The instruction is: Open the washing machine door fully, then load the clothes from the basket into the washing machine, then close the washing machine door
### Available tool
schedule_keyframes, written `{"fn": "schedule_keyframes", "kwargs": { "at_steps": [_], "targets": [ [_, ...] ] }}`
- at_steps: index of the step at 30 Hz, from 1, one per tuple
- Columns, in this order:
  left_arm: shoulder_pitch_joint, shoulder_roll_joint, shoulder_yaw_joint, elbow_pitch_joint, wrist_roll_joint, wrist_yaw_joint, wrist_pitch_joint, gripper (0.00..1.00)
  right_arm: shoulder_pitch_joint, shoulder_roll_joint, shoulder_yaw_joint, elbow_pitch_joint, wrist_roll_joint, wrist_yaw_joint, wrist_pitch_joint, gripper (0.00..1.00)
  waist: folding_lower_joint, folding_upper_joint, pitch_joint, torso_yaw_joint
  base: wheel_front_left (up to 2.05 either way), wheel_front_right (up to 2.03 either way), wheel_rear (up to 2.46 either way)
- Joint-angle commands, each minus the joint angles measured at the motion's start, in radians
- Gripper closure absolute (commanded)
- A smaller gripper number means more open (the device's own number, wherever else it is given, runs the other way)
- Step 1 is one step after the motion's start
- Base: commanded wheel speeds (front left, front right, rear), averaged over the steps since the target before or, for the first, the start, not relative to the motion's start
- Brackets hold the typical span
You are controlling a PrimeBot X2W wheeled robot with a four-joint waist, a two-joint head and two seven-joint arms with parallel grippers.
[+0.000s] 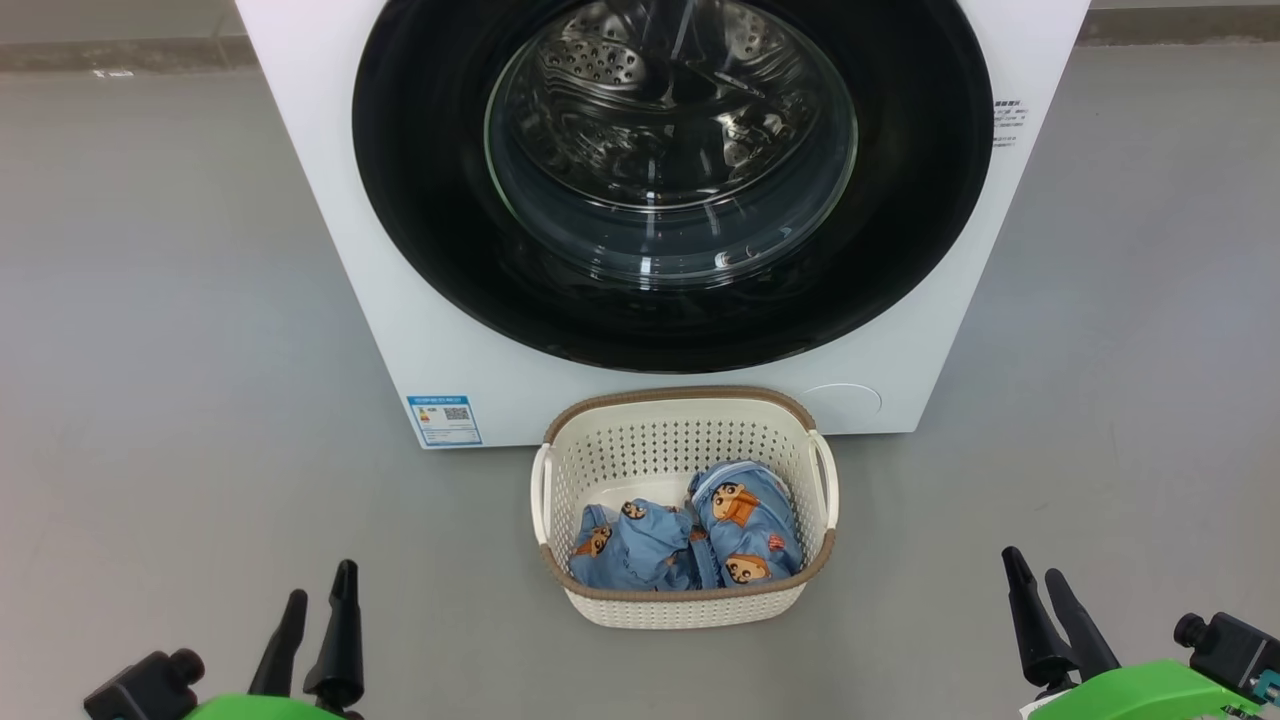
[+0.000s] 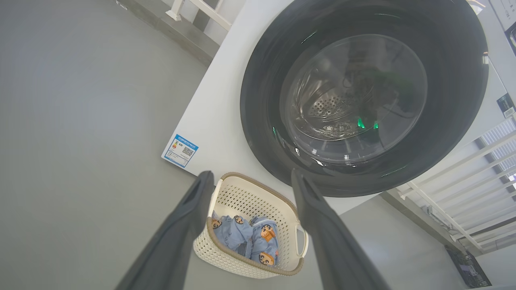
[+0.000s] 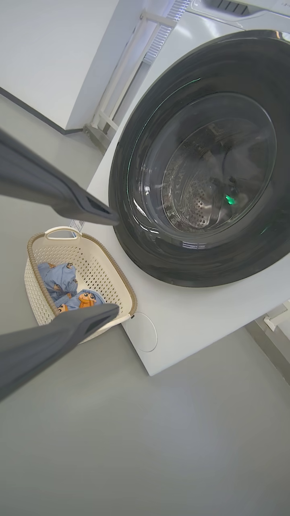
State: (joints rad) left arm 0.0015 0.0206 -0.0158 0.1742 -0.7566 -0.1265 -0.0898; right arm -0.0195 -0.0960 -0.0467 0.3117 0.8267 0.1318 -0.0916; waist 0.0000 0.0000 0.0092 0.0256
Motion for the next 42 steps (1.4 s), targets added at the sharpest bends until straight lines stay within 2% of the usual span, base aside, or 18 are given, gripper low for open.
{"fn": "schedule_keyframes", "kwargs": {
  "at_steps": [1, 42],
  "targets": [
    [-0.008, 0.020, 0.017, -0.035, 0.032, 0.002, -0.015, 0.00, -0.012, -0.017, 0.015, -0.029, -0.032, -0.001, -0.015, 0.00, 0.0000, 0.0000, 0.000, 0.001, 0.00, 0.00, 0.00],
    [0.008, 0.027, -0.019, -0.110, 0.542, 0.004, -0.136, 0.00, 0.013, -0.046, 0.015, -0.042, -0.488, -0.001, -0.135, 0.00, 0.0000, 0.0000, 0.012, 0.014, 0.00, 0.00, 0.00]
  ]
}}
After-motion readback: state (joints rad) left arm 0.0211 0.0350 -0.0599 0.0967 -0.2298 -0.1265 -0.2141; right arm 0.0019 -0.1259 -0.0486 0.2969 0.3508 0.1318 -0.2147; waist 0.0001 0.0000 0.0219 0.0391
